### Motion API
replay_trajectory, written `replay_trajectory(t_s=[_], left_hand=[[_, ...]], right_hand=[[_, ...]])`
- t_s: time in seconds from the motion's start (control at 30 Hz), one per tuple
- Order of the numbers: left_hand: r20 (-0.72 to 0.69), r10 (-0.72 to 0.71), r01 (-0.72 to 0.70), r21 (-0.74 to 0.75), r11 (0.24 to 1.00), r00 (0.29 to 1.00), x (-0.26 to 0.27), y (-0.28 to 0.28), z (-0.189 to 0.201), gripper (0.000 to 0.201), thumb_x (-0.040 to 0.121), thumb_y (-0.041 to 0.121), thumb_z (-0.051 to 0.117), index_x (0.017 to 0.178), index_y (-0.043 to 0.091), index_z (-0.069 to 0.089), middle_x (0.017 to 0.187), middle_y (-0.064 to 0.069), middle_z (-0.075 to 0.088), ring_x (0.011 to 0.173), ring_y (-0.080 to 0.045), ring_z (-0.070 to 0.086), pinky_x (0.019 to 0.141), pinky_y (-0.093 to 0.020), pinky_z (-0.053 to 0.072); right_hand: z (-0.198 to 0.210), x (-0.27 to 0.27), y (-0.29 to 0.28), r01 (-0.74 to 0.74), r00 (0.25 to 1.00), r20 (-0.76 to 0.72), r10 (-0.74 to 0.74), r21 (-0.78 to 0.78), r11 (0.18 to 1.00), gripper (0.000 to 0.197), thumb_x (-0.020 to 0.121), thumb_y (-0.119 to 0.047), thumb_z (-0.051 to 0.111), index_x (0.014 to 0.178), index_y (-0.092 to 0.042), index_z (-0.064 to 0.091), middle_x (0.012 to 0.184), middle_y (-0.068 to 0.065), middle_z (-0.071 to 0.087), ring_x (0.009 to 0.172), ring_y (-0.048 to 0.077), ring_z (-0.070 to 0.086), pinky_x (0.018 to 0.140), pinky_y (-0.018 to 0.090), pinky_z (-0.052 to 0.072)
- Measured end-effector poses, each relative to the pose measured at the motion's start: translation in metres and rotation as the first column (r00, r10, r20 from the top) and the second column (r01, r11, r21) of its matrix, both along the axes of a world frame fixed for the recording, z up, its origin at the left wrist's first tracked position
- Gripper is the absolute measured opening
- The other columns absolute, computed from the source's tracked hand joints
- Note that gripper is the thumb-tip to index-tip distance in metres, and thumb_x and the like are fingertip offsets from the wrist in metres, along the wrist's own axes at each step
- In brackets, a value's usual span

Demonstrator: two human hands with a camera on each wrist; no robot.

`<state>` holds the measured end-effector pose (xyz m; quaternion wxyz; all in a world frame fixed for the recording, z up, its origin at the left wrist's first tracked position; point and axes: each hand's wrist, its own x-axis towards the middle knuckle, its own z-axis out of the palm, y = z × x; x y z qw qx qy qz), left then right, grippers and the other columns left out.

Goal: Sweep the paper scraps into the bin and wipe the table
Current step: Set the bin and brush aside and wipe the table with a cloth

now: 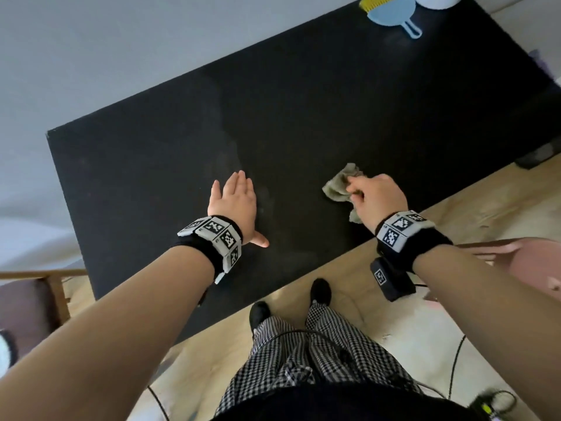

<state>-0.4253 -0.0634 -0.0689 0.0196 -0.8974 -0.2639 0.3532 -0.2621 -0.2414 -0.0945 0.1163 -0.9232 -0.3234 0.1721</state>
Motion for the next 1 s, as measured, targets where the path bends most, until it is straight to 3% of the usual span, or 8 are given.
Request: replay_trajectory(t_s=[0.13, 0.23, 0.37, 0.43, 0.57, 0.7, 0.9, 1.0], left_hand=[[0.034, -0.119, 0.12, -0.03, 0.992, 0.992, -0.024, -0.017, -0.002, 0.139, 0.058, 0.078, 0.066, 0.15, 0.003, -0.006, 0.158, -0.013, -0.01, 0.146, -0.026, -0.009, 0.118, -0.049, 0.001], [-0.003, -0.197, 0.196, -0.034, 0.98, 0.98, -0.039, -0.021, -0.005, 0.138, 0.059, 0.077, 0.065, 0.15, 0.003, -0.008, 0.158, -0.014, -0.012, 0.146, -0.027, -0.01, 0.118, -0.05, 0.001], [0.013, -0.231, 0.232, -0.045, 0.972, 0.973, -0.046, -0.015, -0.008, 0.14, 0.058, 0.078, 0.066, 0.15, 0.005, -0.011, 0.158, -0.012, -0.015, 0.146, -0.026, -0.01, 0.118, -0.049, 0.0], [0.018, -0.245, 0.245, -0.051, 0.968, 0.969, -0.046, -0.015, -0.007, 0.14, 0.058, 0.077, 0.066, 0.15, 0.004, -0.009, 0.158, -0.013, -0.014, 0.146, -0.026, -0.01, 0.118, -0.048, 0.0], [0.035, -0.253, 0.255, -0.056, 0.965, 0.967, -0.049, -0.013, -0.007, 0.138, 0.059, 0.078, 0.064, 0.15, 0.005, -0.009, 0.158, -0.012, -0.013, 0.146, -0.026, -0.011, 0.118, -0.048, -0.002], [0.055, -0.213, 0.215, -0.053, 0.975, 0.976, -0.066, -0.001, -0.005, 0.138, 0.059, 0.078, 0.064, 0.15, 0.005, -0.009, 0.158, -0.011, -0.014, 0.146, -0.025, -0.012, 0.117, -0.047, -0.003], [-0.002, -0.218, 0.218, 0.005, 0.976, 0.976, -0.085, 0.016, -0.004, 0.138, 0.059, 0.08, 0.062, 0.15, 0.004, -0.008, 0.158, -0.011, -0.012, 0.146, -0.025, -0.01, 0.118, -0.048, -0.001], [-0.001, -0.237, 0.237, 0.019, 0.971, 0.971, -0.084, 0.016, -0.004, 0.137, 0.059, 0.082, 0.06, 0.151, 0.005, -0.006, 0.159, -0.01, -0.008, 0.146, -0.024, -0.008, 0.118, -0.048, 0.0]], right_hand=[[0.004, -0.069, -0.001, -0.053, 0.998, 0.015, 0.053, 0.007, 0.999, 0.024, 0.09, -0.024, 0.054, 0.113, -0.022, 0.061, 0.107, 0.008, 0.056, 0.093, 0.022, 0.056, 0.079, 0.029, 0.047], [0.003, -0.13, -0.006, -0.231, 0.964, -0.148, 0.221, -0.053, 0.971, 0.034, 0.094, -0.024, 0.044, 0.127, -0.026, 0.053, 0.118, 0.007, 0.052, 0.102, 0.023, 0.055, 0.087, 0.034, 0.049], [0.008, -0.147, -0.017, -0.29, 0.938, -0.205, 0.28, -0.018, 0.957, 0.038, 0.095, -0.023, 0.045, 0.132, -0.027, 0.049, 0.124, 0.002, 0.049, 0.11, 0.017, 0.05, 0.092, 0.032, 0.048], [0.01, -0.131, -0.025, -0.198, 0.967, -0.166, 0.195, -0.001, 0.98, 0.036, 0.093, -0.022, 0.05, 0.129, -0.026, 0.053, 0.122, 0.001, 0.051, 0.107, 0.016, 0.052, 0.091, 0.03, 0.049], [0.003, -0.085, -0.037, 0.218, 0.976, -0.033, -0.217, 0.03, 0.975, 0.027, 0.091, -0.022, 0.054, 0.117, -0.025, 0.06, 0.114, 0.009, 0.057, 0.094, 0.021, 0.057, 0.085, 0.03, 0.047], [-0.001, -0.099, -0.018, 0.316, 0.948, -0.013, -0.318, -0.08, 0.945, 0.023, 0.092, -0.019, 0.049, 0.112, -0.019, 0.06, 0.114, 0.016, 0.057, 0.094, 0.028, 0.055, 0.079, 0.032, 0.043], [0.003, -0.204, 0.01, -0.149, 0.982, -0.116, 0.149, 0.007, 0.989, 0.031, 0.093, -0.025, 0.046, 0.122, -0.018, 0.054, 0.117, 0.009, 0.054, 0.101, 0.026, 0.053, 0.089, 0.034, 0.048], [0.005, -0.199, 0.012, -0.226, 0.954, -0.185, 0.237, 0.078, 0.971, 0.027, 0.093, -0.022, 0.046, 0.116, -0.018, 0.061, 0.112, 0.009, 0.058, 0.102, 0.025, 0.054, 0.09, 0.038, 0.047]])
